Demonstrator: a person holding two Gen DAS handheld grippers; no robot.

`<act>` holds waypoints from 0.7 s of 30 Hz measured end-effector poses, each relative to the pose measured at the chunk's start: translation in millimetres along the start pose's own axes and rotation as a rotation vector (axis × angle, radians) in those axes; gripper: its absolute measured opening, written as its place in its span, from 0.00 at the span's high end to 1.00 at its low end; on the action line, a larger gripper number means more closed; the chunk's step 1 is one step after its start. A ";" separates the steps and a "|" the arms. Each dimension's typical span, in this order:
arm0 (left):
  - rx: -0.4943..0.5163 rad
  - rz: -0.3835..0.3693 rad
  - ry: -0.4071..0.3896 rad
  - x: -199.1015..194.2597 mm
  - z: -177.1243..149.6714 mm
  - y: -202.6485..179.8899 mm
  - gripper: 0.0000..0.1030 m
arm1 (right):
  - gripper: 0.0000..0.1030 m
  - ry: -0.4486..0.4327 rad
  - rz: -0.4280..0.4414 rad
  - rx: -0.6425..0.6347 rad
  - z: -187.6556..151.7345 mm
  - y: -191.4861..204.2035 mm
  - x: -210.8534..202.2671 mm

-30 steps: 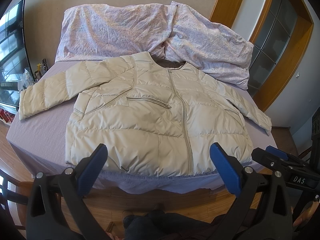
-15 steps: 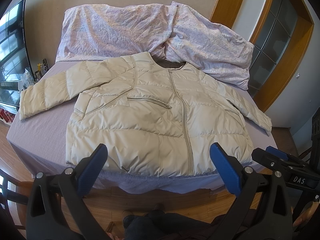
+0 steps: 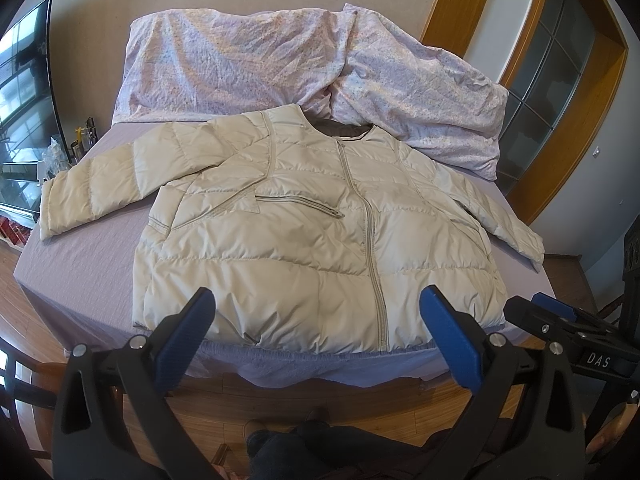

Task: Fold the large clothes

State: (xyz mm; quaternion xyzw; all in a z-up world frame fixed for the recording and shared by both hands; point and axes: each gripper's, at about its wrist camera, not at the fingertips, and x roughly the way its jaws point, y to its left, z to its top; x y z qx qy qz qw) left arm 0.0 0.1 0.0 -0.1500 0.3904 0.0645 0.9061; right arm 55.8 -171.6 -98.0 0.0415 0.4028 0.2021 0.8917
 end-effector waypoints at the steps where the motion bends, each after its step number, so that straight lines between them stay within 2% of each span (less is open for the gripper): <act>1: 0.000 0.000 0.001 0.1 0.0 0.0 0.02 | 0.01 0.001 0.000 0.000 0.1 -0.2 0.1; 15: -0.001 0.002 0.003 0.5 0.2 0.2 0.02 | 0.01 0.006 0.005 0.005 4.7 -4.2 2.5; 21: -0.019 0.025 0.016 8.7 5.3 2.3 0.02 | 0.01 0.015 0.025 0.054 17.1 -19.7 12.9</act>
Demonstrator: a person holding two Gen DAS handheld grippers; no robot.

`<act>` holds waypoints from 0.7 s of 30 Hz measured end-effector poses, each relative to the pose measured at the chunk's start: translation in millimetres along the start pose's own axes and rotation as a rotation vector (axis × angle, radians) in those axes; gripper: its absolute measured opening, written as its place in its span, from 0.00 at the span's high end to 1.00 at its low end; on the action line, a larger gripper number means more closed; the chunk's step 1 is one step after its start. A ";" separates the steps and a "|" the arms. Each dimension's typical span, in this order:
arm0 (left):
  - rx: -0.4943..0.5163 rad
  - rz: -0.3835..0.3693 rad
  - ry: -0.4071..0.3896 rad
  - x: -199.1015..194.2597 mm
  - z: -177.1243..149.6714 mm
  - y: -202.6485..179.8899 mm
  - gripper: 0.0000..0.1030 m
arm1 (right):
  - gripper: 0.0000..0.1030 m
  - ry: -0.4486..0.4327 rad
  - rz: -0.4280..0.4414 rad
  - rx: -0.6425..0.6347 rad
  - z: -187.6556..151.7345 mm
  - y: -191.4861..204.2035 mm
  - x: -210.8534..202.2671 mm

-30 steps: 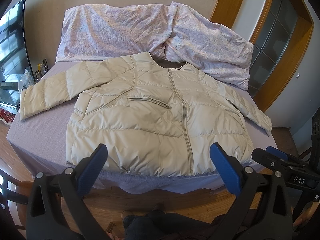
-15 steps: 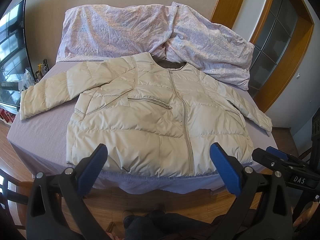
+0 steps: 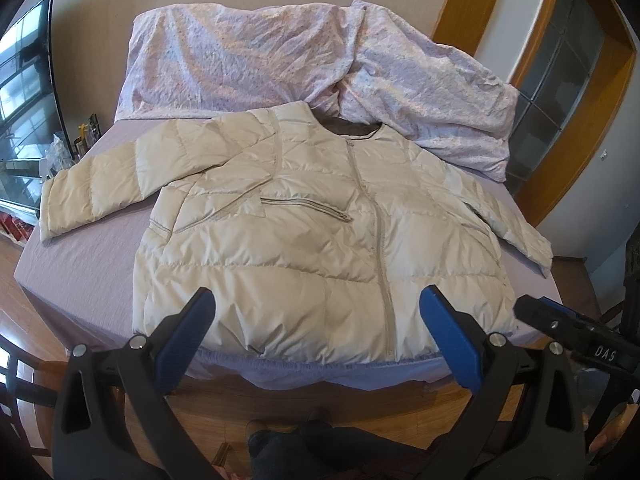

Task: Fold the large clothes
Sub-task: 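Grasp the jacket sleeve cuff with the right gripper and lift it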

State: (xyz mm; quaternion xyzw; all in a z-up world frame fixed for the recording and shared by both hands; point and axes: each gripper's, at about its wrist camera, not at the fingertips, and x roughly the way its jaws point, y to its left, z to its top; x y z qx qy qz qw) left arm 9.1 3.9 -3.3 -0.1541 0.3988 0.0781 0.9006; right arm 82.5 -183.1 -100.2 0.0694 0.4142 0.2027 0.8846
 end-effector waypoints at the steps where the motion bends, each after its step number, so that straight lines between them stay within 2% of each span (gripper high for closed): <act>1: -0.005 0.008 0.006 7.1 4.0 2.2 0.02 | 0.01 -0.006 0.005 0.017 2.6 -4.9 1.8; 5: -0.020 0.032 0.033 25.4 14.6 9.5 0.02 | 0.01 -0.027 0.016 0.095 15.4 -33.6 14.9; 9: -0.003 0.081 0.045 43.9 26.9 9.8 0.02 | 0.01 -0.016 -0.034 0.175 34.8 -74.1 32.4; 15: -0.007 0.129 0.063 69.0 46.8 10.7 0.02 | 0.01 -0.031 -0.136 0.395 75.3 -173.3 50.2; 21: -0.022 0.161 0.081 90.7 62.6 7.4 0.02 | 0.04 -0.069 -0.298 0.630 108.2 -294.0 56.3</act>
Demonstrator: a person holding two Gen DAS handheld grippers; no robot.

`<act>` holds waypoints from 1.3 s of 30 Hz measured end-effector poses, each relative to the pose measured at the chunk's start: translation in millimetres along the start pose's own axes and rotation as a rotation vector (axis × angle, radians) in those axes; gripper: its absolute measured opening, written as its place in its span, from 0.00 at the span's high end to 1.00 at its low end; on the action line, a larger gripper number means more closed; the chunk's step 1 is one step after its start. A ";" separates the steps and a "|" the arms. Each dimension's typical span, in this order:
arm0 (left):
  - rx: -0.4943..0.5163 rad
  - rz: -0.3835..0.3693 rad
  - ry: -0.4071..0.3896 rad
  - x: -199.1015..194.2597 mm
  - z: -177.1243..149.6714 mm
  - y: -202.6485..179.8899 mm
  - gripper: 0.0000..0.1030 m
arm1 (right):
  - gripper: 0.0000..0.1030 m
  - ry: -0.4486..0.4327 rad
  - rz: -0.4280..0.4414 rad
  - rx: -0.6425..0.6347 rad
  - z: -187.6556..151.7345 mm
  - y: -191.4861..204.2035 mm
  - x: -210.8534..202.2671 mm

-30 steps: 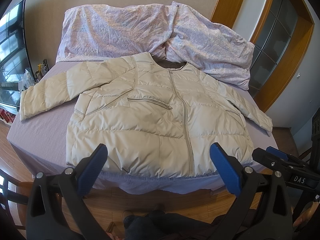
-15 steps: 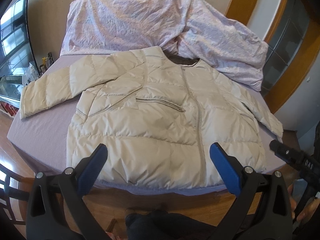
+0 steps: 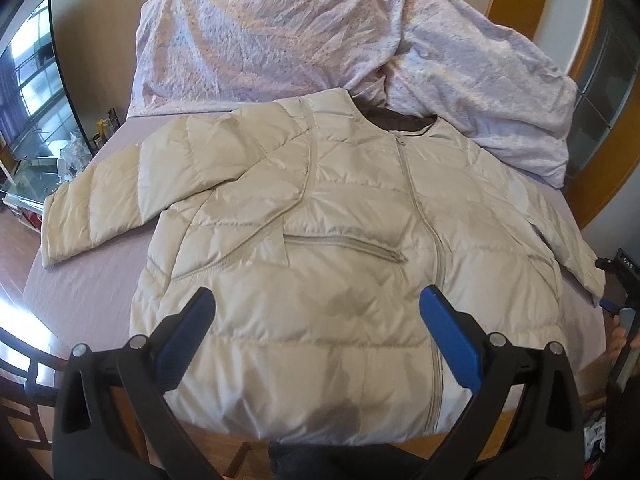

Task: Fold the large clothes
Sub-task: 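Grasp the jacket sleeve cuff with the right gripper and lift it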

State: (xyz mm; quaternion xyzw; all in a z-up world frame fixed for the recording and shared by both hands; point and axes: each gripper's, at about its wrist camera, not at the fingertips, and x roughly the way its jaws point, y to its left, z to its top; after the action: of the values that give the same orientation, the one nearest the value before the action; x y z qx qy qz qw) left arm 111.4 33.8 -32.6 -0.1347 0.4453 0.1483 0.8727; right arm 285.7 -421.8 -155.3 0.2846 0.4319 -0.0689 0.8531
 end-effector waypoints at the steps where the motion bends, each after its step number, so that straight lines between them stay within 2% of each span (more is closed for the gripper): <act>1: -0.004 0.006 0.006 4.0 3.3 -1.8 0.02 | 0.06 -0.008 -0.023 0.023 10.4 -11.1 2.8; 3: -0.011 0.012 0.015 9.2 7.5 -5.4 0.02 | 0.08 -0.023 -0.097 0.073 35.1 -34.7 13.0; 8: -0.017 0.029 0.031 21.1 16.0 -17.6 0.02 | 0.16 -0.028 -0.175 0.176 68.8 -84.1 27.3; 15: -0.025 0.062 0.051 30.0 22.1 -27.1 0.02 | 0.34 0.032 -0.145 0.254 82.1 -123.2 49.9; 19: -0.033 0.078 0.053 31.0 24.9 -21.9 0.02 | 0.44 0.030 -0.131 0.272 84.7 -124.2 58.0; 20: -0.039 0.082 0.053 31.4 26.2 -18.7 0.02 | 0.51 0.028 -0.135 0.262 84.5 -123.0 58.9; 21: -0.043 0.084 0.054 31.8 27.3 -15.9 0.02 | 0.53 0.029 -0.133 0.254 84.9 -122.8 59.6; 22: -0.049 0.088 0.053 32.7 29.2 -10.3 0.02 | 0.61 0.028 -0.125 0.241 85.2 -122.0 60.1; 23: -0.052 0.092 0.051 33.2 30.6 -6.3 0.02 | 0.70 0.029 -0.119 0.238 83.9 -118.9 59.3; 26: -0.069 0.106 0.043 34.5 36.1 10.3 0.02 | 0.80 0.011 -0.117 0.234 85.6 -107.8 53.1; 32: -0.101 0.142 0.032 40.0 53.2 57.9 0.02 | 0.83 -0.056 -0.112 0.190 86.4 -68.5 30.4; 36: -0.125 0.158 0.022 40.8 64.5 91.3 0.02 | 0.84 -0.095 -0.045 0.123 86.2 -16.2 13.7; 39: -0.143 0.170 0.015 41.1 71.7 116.6 0.02 | 0.84 -0.079 0.012 0.027 79.8 46.4 12.8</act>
State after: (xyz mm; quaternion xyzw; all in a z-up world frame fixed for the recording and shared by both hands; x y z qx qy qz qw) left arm 143.0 173.1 -37.5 -0.1596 0.4500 0.2521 0.8417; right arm 366.1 -425.3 -108.3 0.2957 0.3952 -0.0809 0.8659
